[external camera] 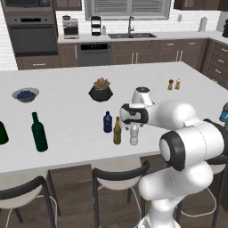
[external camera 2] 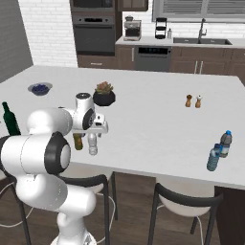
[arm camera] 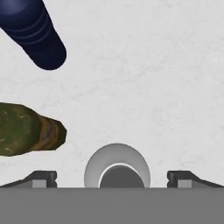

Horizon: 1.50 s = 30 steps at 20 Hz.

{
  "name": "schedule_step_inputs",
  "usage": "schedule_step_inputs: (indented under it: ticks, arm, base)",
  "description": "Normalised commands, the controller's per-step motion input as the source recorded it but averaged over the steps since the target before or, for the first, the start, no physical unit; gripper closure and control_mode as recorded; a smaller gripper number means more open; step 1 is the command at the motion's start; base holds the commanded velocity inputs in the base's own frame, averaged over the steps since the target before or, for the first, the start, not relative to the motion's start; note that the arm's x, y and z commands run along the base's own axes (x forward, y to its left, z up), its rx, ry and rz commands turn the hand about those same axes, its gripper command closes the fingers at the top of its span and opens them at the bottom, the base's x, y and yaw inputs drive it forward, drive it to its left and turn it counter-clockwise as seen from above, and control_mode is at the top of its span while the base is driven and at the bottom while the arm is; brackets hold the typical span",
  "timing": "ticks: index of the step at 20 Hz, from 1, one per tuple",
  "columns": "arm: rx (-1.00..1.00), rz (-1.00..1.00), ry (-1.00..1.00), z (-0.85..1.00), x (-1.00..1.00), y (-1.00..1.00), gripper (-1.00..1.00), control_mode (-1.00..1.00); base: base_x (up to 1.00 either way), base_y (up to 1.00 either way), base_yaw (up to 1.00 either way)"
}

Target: Move the plastic bottles in the middle to the plastics group, and the glass bottles in the middle to the glass group.

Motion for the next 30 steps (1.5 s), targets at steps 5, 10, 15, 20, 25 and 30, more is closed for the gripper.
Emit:
schedule_step_inputs:
  ticks: [5,10,15,20,25,30]
  arm:
    - [0.00,0.00,0.00,-0.01,0.00,0.00,-1.00,-1.00]
    - [0.00,0.00,0.00,0.00,0.00,0.00,1.00,-1.00]
    - [0.00,0.00,0.00,0.00,0.00,0.00,1.00,-1.00]
    - [0.00,0.00,0.00,0.08,-0.01,-0.31,1.00,-1.00]
    - [0.00,0.00,-0.01,0.33,-0.13,-0.66,1.00,-1.00]
    - [0.00,0.00,-0.01,0.45,-0.40,-0.20,1.00,-1.00]
  base:
    - [0.00,0.00,0.00]
    - [0.00,0.00,0.00]
    - [0.00,0.00,0.00]
    - [0.00,0.00,0.00]
    - [0.00,0.00,0.00]
    - [0.00,0.00,0.00]
